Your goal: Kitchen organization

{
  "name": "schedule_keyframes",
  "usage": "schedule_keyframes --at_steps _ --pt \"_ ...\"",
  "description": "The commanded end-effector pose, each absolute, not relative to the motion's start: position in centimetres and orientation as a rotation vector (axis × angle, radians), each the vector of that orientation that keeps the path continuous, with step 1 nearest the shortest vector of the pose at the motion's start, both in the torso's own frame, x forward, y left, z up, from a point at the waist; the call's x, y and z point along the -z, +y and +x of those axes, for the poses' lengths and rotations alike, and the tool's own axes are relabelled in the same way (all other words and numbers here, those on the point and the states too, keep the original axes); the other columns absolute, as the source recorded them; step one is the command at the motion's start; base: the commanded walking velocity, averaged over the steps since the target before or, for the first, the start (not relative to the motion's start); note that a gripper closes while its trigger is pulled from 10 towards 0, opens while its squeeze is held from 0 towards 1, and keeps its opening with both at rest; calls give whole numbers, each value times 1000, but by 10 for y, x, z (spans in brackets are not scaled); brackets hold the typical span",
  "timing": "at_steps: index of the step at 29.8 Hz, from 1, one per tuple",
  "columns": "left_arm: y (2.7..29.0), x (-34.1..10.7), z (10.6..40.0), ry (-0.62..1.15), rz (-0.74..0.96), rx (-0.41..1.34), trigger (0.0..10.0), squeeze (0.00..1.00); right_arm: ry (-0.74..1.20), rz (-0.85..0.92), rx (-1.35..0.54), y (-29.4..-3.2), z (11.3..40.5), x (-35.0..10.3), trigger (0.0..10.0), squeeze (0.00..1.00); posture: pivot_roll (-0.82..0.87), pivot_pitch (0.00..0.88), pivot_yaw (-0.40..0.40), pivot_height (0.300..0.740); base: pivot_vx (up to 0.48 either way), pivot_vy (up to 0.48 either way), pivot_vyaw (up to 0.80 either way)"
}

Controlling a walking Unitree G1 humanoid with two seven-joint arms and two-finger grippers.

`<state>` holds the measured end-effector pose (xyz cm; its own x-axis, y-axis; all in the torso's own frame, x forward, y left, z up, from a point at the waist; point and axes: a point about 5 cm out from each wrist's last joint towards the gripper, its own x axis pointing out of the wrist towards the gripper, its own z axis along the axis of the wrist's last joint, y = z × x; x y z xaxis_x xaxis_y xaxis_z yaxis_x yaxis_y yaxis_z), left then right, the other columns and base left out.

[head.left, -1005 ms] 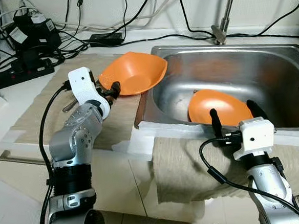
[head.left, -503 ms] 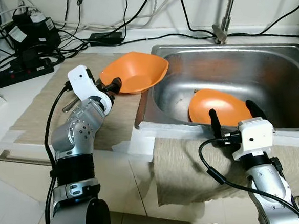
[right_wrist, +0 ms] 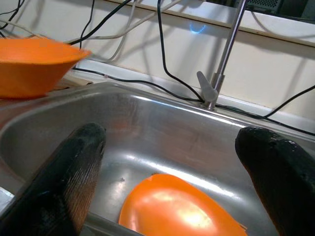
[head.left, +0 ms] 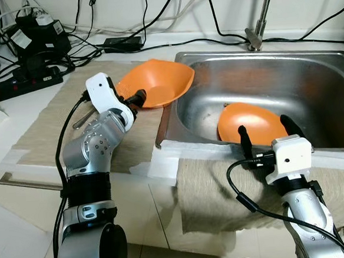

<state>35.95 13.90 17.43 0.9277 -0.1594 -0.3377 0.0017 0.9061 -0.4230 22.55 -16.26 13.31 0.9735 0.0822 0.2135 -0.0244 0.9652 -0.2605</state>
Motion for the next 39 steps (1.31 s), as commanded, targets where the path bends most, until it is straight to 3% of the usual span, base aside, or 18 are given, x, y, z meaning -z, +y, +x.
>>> schedule_keyframes --at_steps 1,2,3,5,6,22,39 --pt "138 -170 360 413 -402 94 10000 0 -221 -264 -60 -161 227 -134 10000 0 -59 0 77 736 0 0 0" --pt "138 -169 360 418 -399 94 10000 0 -221 -264 -60 -161 227 -134 10000 0 -59 0 77 736 0 0 0" --pt "139 -168 360 422 -394 88 784 0 -220 -264 -59 -161 227 -134 10000 0 -60 0 78 736 0 0 0" --pt "139 -168 360 422 -393 87 784 0 -219 -263 -59 -161 227 -134 10000 0 -60 0 78 736 0 0 0" --pt "139 -168 360 422 -394 86 0 0 -219 -264 -59 -161 227 -134 10000 0 -61 0 79 736 0 0 0" --pt "149 -187 366 236 -466 103 0 0 -217 -267 -62 -162 228 -134 10000 0 -59 0 74 736 0 0 0" --pt "148 -191 368 192 -463 144 0 0 -216 -268 -68 -162 228 -134 10000 0 -61 0 75 736 0 0 0"
